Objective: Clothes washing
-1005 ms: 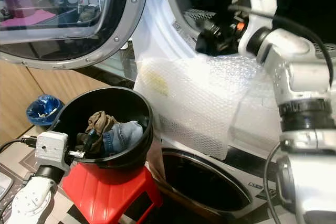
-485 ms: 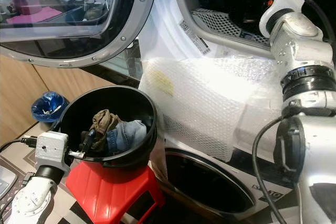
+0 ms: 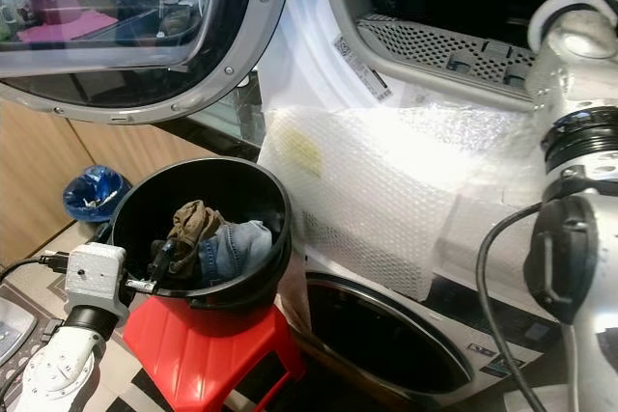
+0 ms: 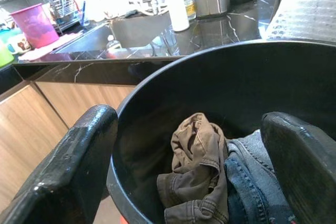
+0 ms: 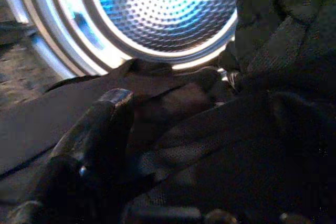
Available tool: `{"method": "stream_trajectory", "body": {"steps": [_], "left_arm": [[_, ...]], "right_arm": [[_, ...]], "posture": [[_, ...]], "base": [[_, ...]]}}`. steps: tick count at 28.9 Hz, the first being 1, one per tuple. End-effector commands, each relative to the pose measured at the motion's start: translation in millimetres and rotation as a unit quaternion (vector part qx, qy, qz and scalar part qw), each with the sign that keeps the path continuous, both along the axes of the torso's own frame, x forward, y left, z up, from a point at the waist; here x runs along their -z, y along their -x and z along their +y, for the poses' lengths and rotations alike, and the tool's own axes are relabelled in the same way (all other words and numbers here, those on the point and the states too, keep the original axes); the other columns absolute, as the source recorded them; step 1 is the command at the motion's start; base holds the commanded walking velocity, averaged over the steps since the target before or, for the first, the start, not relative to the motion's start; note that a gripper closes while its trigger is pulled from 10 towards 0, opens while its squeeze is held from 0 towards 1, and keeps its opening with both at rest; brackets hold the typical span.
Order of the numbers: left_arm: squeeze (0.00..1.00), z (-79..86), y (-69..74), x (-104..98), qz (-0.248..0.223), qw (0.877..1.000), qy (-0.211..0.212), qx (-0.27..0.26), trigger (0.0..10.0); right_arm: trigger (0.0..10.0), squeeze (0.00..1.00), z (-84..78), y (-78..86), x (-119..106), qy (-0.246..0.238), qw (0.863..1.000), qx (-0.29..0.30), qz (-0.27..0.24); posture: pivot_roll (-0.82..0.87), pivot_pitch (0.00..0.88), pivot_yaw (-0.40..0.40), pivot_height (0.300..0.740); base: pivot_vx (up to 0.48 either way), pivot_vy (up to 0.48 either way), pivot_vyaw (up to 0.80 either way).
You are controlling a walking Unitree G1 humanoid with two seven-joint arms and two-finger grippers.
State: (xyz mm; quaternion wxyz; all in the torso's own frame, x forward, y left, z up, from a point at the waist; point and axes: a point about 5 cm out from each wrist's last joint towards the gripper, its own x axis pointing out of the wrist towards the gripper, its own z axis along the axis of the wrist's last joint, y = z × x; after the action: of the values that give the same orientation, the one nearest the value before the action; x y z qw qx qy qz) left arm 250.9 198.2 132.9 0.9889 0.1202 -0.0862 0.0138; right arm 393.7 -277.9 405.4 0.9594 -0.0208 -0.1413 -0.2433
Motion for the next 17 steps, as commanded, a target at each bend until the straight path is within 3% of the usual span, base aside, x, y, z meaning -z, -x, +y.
{"method": "stream_trajectory", "body": {"steps": [1,6,9,10,13,16,17], "left_arm": [[0.00,-0.8,2.3,-3,-0.005,1.000,-0.003,-0.002,10.0],[0.00,-1.8,2.4,-4,-0.007,1.000,-0.001,-0.003,10.0],[0.00,-4.8,1.4,-4,-0.007,1.000,0.002,0.001,10.0],[0.00,-4.8,1.4,-4,-0.007,1.000,0.002,0.001,10.0],[0.00,-5.5,0.7,-4,-0.008,1.000,0.003,0.004,10.0],[0.00,-5.5,0.8,-4,-0.008,1.000,0.003,0.004,10.0],[0.00,-5.5,0.9,-4,-0.008,1.000,0.004,0.004,10.0]], "right_arm": [[10.0,0.00,-18.3,9.2,-5,-0.023,0.999,0.045,-0.011],[10.0,0.00,-21.2,9.1,1,-0.032,0.997,0.068,-0.005],[10.0,0.00,9.9,-8.6,18,-0.080,0.994,-0.073,-0.015],[10.0,0.00,9.9,-8.6,18,-0.080,0.994,-0.073,-0.015],[10.0,0.00,31.1,-14.5,17,-0.083,0.983,-0.161,-0.039],[10.0,0.00,35.6,-14.7,14,-0.080,0.979,-0.182,-0.055],[10.0,0.00,40.4,-14.5,11,-0.083,0.971,-0.212,-0.076]], "posture": [[0.10,0.131,-0.004,0.740],[0.10,0.134,-0.006,0.740],[0.10,0.136,0.000,0.740],[0.10,0.136,0.000,0.740],[0.10,0.136,0.001,0.740],[0.10,0.139,0.002,0.740],[0.10,0.138,0.004,0.740]], "base": [[0.000,0.000,0.00],[0.000,0.000,0.00],[0.000,0.000,0.00],[0.000,0.000,0.00],[0.000,0.000,0.00],[0.000,0.000,0.00],[0.000,0.000,0.00]]}}
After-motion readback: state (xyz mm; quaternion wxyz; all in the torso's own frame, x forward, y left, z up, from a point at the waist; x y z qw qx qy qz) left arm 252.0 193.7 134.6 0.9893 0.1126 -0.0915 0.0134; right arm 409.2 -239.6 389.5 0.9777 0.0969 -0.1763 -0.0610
